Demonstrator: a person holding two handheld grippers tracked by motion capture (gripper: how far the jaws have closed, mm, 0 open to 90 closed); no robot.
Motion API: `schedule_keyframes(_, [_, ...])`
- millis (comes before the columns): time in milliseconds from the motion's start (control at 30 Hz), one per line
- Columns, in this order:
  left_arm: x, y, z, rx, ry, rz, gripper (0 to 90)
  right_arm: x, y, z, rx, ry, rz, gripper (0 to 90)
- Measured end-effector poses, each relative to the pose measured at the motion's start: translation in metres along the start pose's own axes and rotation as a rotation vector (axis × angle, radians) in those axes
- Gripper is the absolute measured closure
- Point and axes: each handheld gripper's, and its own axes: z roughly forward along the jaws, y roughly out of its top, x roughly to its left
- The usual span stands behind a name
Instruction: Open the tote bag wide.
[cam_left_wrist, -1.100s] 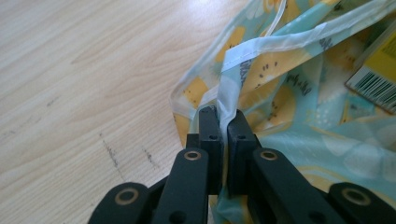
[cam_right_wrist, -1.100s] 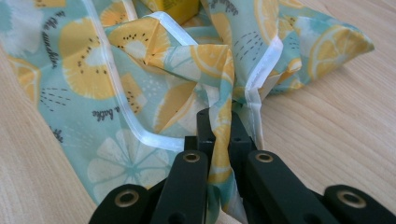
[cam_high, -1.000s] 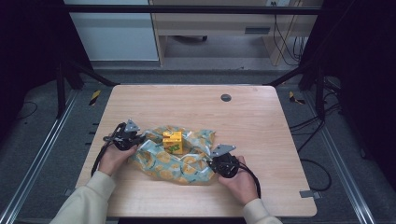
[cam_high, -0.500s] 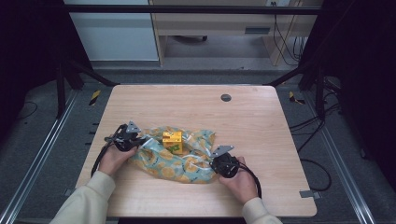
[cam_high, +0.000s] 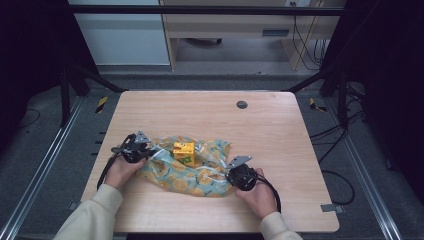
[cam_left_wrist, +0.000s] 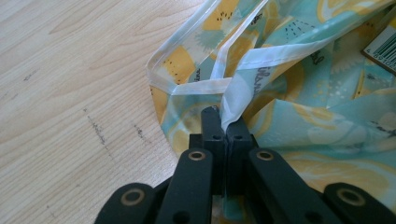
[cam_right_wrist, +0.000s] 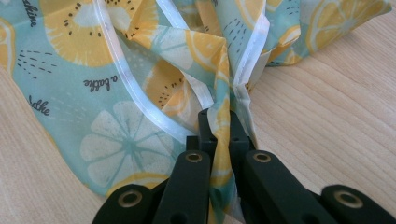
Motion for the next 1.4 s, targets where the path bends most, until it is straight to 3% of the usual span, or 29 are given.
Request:
schedule_keyframes(167, [-0.002, 0.000, 0.000, 0.003, 0.012, 0.007, 89.5, -0.002, -0.001, 0.000, 0.004, -0.017, -0.006, 89.9])
schedule_keyframes(267, [-0.004, -0.001, -0.001, -0.020, 0.037, 0.006, 85.7, -0.002, 0.000, 0.000, -0.003, -0.019, -0.007, 88.4])
schedule_keyframes(367, [-0.003, -0.002, -0.009, -0.068, 0.066, -0.014, 75.6, -0.003, 0.000, -0.004, -0.026, -0.014, 0.001, 72.3])
schedule_keyframes(533, [-0.005, 0.000, -0.031, -0.175, 0.102, -0.043, 55.0, -0.006, 0.005, -0.023, -0.123, -0.036, 0.026, 45.2])
schedule_keyframes(667, [-0.011, 0.003, -0.046, -0.248, 0.092, -0.043, 46.6, -0.005, 0.014, -0.037, -0.175, -0.035, 0.032, 28.0])
schedule_keyframes(800, [-0.014, 0.007, -0.061, -0.313, 0.072, -0.094, 41.1, -0.003, 0.025, -0.048, -0.242, -0.052, 0.030, 17.7])
schedule_keyframes(933, [-0.017, 0.013, -0.075, -0.313, 0.054, -0.116, 36.1, -0.005, 0.032, -0.054, -0.274, -0.086, 0.040, 14.4])
schedule_keyframes(1133, [-0.014, 0.012, -0.100, -0.320, 0.093, -0.145, 26.9, -0.027, 0.022, -0.067, -0.298, -0.169, 0.125, 11.7])
schedule_keyframes(1400, [0.008, -0.014, -0.114, -0.285, 0.161, -0.212, 16.8, -0.064, -0.004, -0.083, -0.297, -0.268, 0.254, 8.0])
